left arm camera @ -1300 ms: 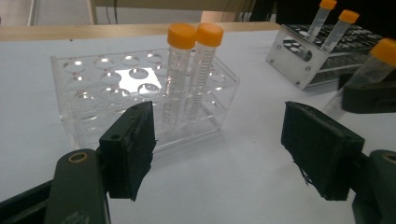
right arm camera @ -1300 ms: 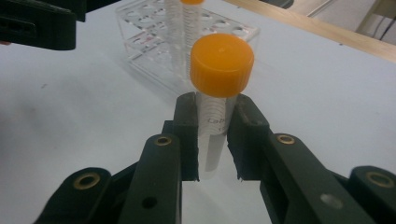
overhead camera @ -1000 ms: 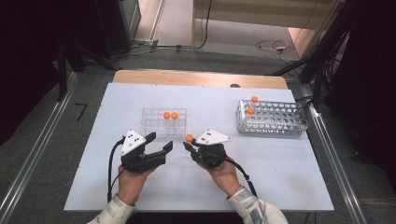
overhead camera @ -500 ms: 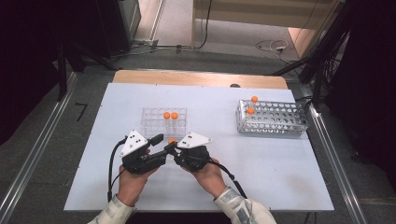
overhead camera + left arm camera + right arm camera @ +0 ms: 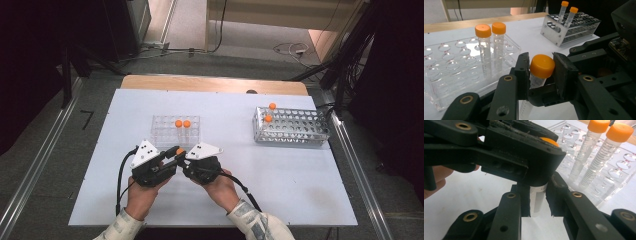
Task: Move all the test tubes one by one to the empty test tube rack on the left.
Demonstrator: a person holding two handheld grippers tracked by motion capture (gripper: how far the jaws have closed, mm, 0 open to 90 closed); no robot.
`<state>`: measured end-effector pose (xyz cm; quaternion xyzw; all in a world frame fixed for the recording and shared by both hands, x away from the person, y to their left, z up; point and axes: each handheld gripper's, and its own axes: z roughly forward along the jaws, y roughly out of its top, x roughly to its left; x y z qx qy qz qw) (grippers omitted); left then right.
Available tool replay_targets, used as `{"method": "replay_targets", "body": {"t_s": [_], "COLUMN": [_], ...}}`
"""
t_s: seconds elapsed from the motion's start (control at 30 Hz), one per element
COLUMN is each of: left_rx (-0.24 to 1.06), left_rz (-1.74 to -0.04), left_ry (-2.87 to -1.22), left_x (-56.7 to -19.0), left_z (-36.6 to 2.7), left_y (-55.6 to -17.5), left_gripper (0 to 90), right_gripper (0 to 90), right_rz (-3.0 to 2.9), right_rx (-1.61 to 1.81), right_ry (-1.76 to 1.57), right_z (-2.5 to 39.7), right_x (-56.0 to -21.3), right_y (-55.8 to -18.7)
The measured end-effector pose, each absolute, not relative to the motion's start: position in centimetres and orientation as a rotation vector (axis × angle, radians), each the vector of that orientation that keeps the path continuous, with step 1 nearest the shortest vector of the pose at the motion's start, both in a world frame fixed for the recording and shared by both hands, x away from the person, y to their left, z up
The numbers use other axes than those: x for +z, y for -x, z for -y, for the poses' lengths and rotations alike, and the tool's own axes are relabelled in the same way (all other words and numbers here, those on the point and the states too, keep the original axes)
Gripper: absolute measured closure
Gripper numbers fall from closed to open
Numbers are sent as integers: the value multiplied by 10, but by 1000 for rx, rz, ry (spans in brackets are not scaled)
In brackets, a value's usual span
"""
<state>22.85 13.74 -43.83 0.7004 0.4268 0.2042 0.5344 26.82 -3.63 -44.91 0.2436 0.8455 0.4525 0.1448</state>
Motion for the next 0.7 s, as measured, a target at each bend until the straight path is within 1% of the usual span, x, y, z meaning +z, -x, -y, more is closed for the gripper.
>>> {"method": "replay_targets", "body": {"t_s": [0.43, 0.47, 0.57, 0.6, 0.63, 0.7], "left_rx": [492, 493, 490, 490, 488, 490], "left_rz": [-1026, -1028, -1036, -1037, -1039, -1039], "left_ry": [-1668, -1665, -1653, -1650, -1643, -1636], "left_x": [-438, -438, -437, -437, -436, -435], "left_z": [-138, -138, -140, -141, -141, -143], "left_y": [-229, -229, -230, -231, -231, -232], "left_gripper": [692, 692, 693, 693, 693, 693], "right_gripper": [705, 642, 531, 460, 419, 372], "right_rz": [-2443, -2445, -2458, -2458, -2464, -2461], "right_rx": [1308, 1308, 1303, 1302, 1298, 1299], "right_ry": [-712, -713, -690, -685, -691, -690], "right_z": [37, 37, 38, 40, 41, 46], "right_x": [-449, -449, -449, -449, -448, -448], "right_y": [-268, -268, -267, -267, -266, -266]}}
